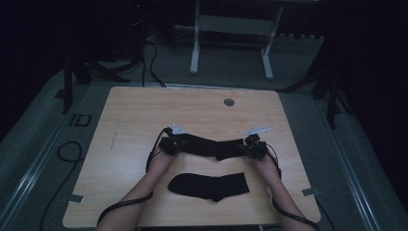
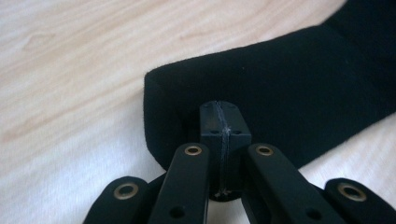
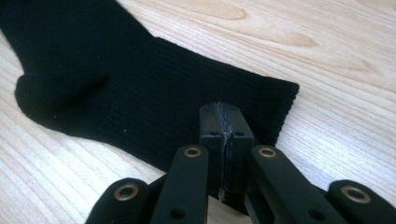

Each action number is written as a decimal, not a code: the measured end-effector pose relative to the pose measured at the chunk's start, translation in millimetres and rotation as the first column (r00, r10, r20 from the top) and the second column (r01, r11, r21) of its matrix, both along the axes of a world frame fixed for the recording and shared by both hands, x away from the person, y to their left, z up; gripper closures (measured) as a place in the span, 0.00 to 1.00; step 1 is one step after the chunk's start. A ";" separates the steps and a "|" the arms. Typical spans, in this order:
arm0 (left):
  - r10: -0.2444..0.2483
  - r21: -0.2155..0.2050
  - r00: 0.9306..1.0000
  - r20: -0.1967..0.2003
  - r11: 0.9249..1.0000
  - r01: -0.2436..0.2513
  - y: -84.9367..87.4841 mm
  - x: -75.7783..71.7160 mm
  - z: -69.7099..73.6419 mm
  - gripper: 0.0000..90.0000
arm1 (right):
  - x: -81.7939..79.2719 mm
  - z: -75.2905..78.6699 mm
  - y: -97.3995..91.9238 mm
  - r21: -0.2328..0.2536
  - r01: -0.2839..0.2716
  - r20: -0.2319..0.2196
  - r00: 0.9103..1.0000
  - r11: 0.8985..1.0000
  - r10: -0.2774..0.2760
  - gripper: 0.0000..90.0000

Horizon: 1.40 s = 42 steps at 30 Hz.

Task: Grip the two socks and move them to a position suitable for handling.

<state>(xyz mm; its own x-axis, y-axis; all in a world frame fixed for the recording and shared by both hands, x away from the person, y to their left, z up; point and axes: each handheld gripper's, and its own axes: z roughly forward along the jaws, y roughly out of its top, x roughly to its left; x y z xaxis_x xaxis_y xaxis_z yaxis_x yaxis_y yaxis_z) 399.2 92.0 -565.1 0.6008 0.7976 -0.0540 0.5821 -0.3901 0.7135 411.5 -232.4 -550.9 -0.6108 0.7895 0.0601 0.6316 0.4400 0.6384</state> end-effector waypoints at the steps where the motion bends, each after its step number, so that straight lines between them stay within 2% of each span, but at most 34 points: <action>1: -0.001 -0.002 1.000 -0.003 1.000 0.001 1.4 -2.3 0.0 1.00 | -0.3 -0.3 -0.5 0.004 0.003 0.001 1.000 1.000 -0.003 0.98; 2: -0.001 -0.002 1.000 -0.003 1.000 0.001 1.4 -2.3 0.0 1.00 | -0.3 -0.3 -0.5 0.004 0.003 0.001 1.000 1.000 -0.003 0.98; 3: -0.002 0.003 1.000 -0.012 1.000 0.002 5.6 -10.1 0.8 1.00 | -0.7 -0.6 -0.5 0.008 0.003 0.002 1.000 1.000 -0.003 0.99; 6: -0.005 0.001 1.000 -0.019 1.000 0.005 12.4 -21.1 0.9 1.00 | -6.1 -1.8 2.9 0.018 -0.030 0.003 1.000 0.999 0.030 0.99; 13: -0.015 -0.019 0.999 -0.033 1.000 0.015 27.0 -43.8 0.2 1.00 | -20.3 -3.6 11.1 0.036 -0.084 0.006 0.996 0.996 0.084 0.99; 16: -0.012 -0.040 0.999 -0.039 0.999 0.011 32.5 -51.3 -0.9 1.00 | -28.7 -4.1 14.4 0.037 -0.099 0.009 0.995 0.994 0.099 0.99; 19: -0.013 -0.052 0.999 -0.040 0.999 0.011 34.4 -55.0 -1.6 1.00 | -33.7 -4.6 15.8 0.033 -0.110 0.018 0.994 0.993 0.110 0.99; 25: -0.015 -0.055 0.998 -0.053 0.998 0.012 33.5 -52.9 -0.5 0.99 | -31.5 -4.0 16.3 0.041 -0.108 0.005 0.994 0.993 0.108 0.96; 29: -0.026 -0.071 0.998 -0.050 0.997 0.022 33.1 -56.9 2.6 0.92 | -33.3 0.5 16.5 0.041 -0.117 0.005 0.993 0.992 0.117 0.88; 32: -0.034 -0.113 0.998 -0.051 0.993 0.029 35.3 -63.3 9.1 0.86 | -37.2 7.5 12.1 0.049 -0.125 0.019 0.992 0.991 0.124 0.81; 34: -0.052 -0.138 0.997 -0.048 0.989 0.045 37.7 -68.1 14.7 0.78 | -41.4 13.5 6.7 0.057 -0.116 0.034 0.993 0.992 0.115 0.78; 37: -0.060 -0.152 0.997 -0.044 0.987 0.053 41.7 -76.4 22.7 0.69 | -49.9 21.8 -2.4 0.076 -0.105 0.052 0.993 0.992 0.102 0.76; 40: -0.063 -0.149 0.997 -0.044 0.987 0.056 45.4 -86.5 26.2 0.65 | -60.2 24.8 -7.7 0.067 -0.120 0.048 0.992 0.990 0.117 0.72; 42: -0.071 -0.160 0.996 -0.062 0.985 0.060 47.2 -93.1 25.2 0.65 | -66.9 23.9 -11.1 0.054 -0.129 0.042 0.991 0.990 0.127 0.69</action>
